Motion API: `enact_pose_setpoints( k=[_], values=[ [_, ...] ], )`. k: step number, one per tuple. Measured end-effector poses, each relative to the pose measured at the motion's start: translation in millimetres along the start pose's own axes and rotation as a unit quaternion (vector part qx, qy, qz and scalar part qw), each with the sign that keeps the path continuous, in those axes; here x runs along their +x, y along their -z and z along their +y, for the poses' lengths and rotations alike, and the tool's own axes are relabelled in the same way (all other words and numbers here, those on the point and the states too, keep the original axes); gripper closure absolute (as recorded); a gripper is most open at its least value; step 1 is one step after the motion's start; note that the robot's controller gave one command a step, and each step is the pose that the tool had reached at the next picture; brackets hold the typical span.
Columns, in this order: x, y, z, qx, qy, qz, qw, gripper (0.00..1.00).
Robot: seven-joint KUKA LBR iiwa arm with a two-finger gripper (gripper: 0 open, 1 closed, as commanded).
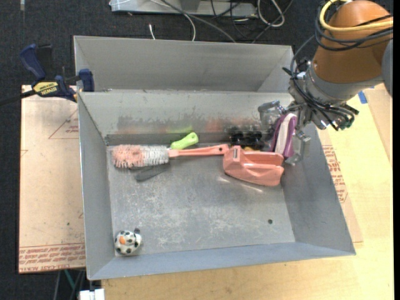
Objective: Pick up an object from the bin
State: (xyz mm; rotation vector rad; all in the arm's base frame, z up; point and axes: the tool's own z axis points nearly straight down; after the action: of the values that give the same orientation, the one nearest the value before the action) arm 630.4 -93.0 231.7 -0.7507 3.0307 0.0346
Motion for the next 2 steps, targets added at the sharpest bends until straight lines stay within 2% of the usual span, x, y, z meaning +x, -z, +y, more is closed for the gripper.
enact_pose_setpoints(
  k=[1, 2],
  values=[
    [-9.5, 26.5, -9.9, -0.004, -0.018, 0.0030, 0.9998, 0.00],
    [-14.2, -34.8, -12.5, -0.001, 0.050, -0.0004, 0.9987, 0.00]
  ],
)
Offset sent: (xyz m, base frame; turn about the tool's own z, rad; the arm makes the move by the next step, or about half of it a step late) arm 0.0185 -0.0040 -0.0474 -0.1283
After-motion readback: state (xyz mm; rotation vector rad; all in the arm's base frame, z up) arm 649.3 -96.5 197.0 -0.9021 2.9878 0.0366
